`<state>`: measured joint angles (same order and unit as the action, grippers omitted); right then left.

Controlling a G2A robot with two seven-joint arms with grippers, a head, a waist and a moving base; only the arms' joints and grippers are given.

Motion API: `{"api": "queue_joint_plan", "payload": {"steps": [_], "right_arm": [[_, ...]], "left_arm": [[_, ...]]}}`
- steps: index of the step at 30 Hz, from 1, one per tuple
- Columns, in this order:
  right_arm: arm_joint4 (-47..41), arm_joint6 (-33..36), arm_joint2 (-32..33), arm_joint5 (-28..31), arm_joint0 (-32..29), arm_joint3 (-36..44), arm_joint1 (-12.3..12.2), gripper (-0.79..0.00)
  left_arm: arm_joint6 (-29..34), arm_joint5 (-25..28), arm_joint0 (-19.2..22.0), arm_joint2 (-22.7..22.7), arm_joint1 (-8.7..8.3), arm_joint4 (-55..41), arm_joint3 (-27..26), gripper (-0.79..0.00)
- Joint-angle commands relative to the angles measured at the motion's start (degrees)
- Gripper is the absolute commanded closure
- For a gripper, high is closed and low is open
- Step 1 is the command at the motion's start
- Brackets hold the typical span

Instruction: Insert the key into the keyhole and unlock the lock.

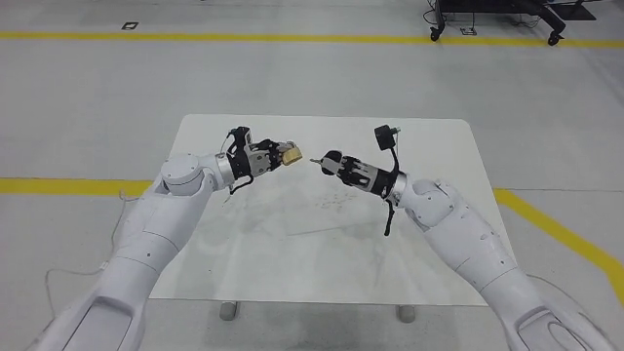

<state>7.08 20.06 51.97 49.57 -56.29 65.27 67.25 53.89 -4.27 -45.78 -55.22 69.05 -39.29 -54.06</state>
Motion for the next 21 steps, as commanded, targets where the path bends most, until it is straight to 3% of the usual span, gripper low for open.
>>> {"api": "queue_joint_plan", "payload": {"steps": [1, 5, 7, 12, 16, 21], "right_arm": [[0.1, 0.0, 0.0, 0.0, 0.0, 0.0, 0.0, 0.0], [-4.0, -1.0, -0.2, -1.0, -1.7, 1.7, 0.2, 0.0], [-11.2, 0.6, -1.1, -1.9, -3.2, 2.2, 0.6, 0.0], [-28.7, 9.3, -2.4, -10.4, -3.1, 0.3, 1.3, 0.0], [-26.5, 6.0, -2.8, -12.0, -2.8, -0.4, 2.0, 0.0], [-16.0, -5.0, -4.0, -16.3, -3.9, 2.4, 2.9, 0.0]], "left_arm": [[0.0, 0.0, 0.0, 0.0, 0.0, 0.0, 0.0, 0.0], [-6.1, 2.1, -2.5, -1.5, -0.16, 0.3, -1.5, 0.0], [-9.4, 3.7, -3.4, -2.8, -0.21, -0.5, -2.8, 0.0], [-14.4, 3.2, -4.6, -2.8, -0.18, 2.7, -6.1, 0.0], [-16.3, 1.4, -4.6, -2.9, -0.19, 4.9, -7.3, 0.0], [-16.8, 1.0, -4.9, -2.9, -0.04, 6.2, -8.4, 0.0]]}}
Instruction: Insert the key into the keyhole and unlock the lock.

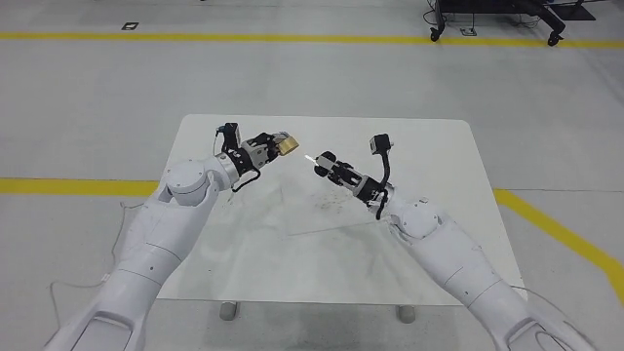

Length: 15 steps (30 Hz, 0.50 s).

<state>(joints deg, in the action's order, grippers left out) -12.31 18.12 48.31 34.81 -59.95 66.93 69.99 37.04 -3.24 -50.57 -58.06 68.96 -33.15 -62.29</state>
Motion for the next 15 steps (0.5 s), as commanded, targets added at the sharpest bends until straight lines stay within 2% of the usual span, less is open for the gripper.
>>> {"api": "queue_joint_plan", "payload": {"steps": [1, 6, 15], "right_arm": [[5.2, -4.7, -0.7, -2.4, -0.5, 1.4, 0.4, 0.0], [7.8, -8.1, -1.6, -4.9, -0.9, 2.9, 1.3, 0.0], [7.3, -8.2, -1.8, -6.4, 0.0, 1.4, 2.6, 0.0]], "left_arm": [[0.0, -0.1, -0.3, -0.1, 0.07, 0.2, -0.2, 0.0], [0.4, 0.0, -0.8, -0.5, 0.11, 0.7, -0.5, 0.0], [0.9, 0.6, -0.9, -1.4, 0.16, 1.9, -0.7, 0.0]]}}
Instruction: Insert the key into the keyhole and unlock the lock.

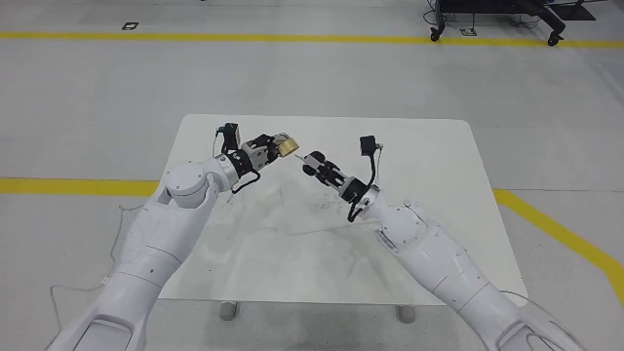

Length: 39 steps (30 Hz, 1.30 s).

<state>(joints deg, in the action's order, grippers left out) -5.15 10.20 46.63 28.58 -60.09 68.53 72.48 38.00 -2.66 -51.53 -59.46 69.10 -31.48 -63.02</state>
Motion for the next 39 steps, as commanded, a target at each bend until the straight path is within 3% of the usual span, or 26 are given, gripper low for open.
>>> {"api": "queue_joint_plan", "payload": {"steps": [1, 19, 27, 34, 39], "right_arm": [[0.2, -0.3, -0.3, -0.4, 0.2, -0.3, 0.3, 0.0], [1.0, -3.7, -0.8, -1.6, 2.0, -4.1, 3.3, 0.0], [-2.2, -4.1, -1.7, 1.9, 0.0, -3.1, 4.5, 0.0], [-2.2, -4.1, -1.7, 1.9, 0.0, -3.1, 4.5, 0.0], [4.0, -12.6, -1.3, 0.2, -1.8, -0.2, 4.9, 0.0]], "left_arm": [[-0.2, 0.0, 0.0, 0.0, 0.04, 0.5, 0.0, 0.0], [-2.3, 2.6, -0.8, -0.4, 0.64, 3.3, -1.1, 0.0], [-6.3, 5.4, -2.8, -3.4, 0.86, -0.8, -1.9, 0.0], [-5.9, 7.3, -4.0, -4.8, 0.9, -1.5, -2.9, 0.0], [-5.9, 9.4, -4.4, -4.7, 1.04, 0.2, -3.7, 0.0]]}}
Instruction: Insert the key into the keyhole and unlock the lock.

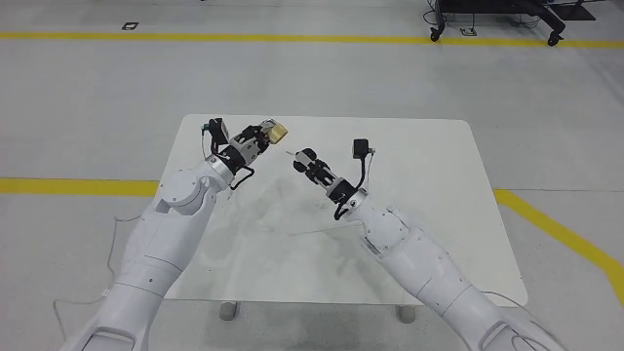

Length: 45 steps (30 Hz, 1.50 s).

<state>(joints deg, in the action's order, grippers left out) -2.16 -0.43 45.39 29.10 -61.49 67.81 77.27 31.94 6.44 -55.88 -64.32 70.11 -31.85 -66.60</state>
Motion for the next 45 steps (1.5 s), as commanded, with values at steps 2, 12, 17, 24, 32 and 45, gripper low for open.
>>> {"api": "queue_joint_plan", "payload": {"steps": [2, 12, 17, 24, 32, 45], "right_arm": [[0.9, -4.0, -0.2, -1.5, -0.9, 1.2, 0.6, 0.0], [2.5, -5.5, 0.3, -2.7, -0.3, 0.6, 2.0, 0.0], [3.4, -6.5, 0.9, -3.1, -0.5, 0.7, 2.5, 0.0], [6.1, -8.4, 1.3, -5.2, -0.8, 0.8, 3.2, 0.0], [10.0, -9.8, 0.9, -6.0, -2.0, 1.7, 3.9, 0.0], [13.3, -10.7, 2.5, -7.7, -3.1, 2.7, 4.7, 0.0]], "left_arm": [[0.5, 0.3, -0.1, 0.2, 0.11, 0.8, -0.1, 0.0], [1.4, 0.6, 0.4, 0.2, 0.4, 2.3, 0.5, 0.0], [1.8, 0.6, 0.6, 0.4, 0.59, 3.0, 0.7, 0.0], [2.0, 0.9, 0.6, 0.4, 0.81, 3.9, 0.9, 0.0], [-0.1, 0.5, 0.1, 0.2, 1.03, 5.1, 0.1, 0.0], [-1.0, 0.8, -0.6, 0.3, 1.2, 9.0, -1.3, 0.0]]}}
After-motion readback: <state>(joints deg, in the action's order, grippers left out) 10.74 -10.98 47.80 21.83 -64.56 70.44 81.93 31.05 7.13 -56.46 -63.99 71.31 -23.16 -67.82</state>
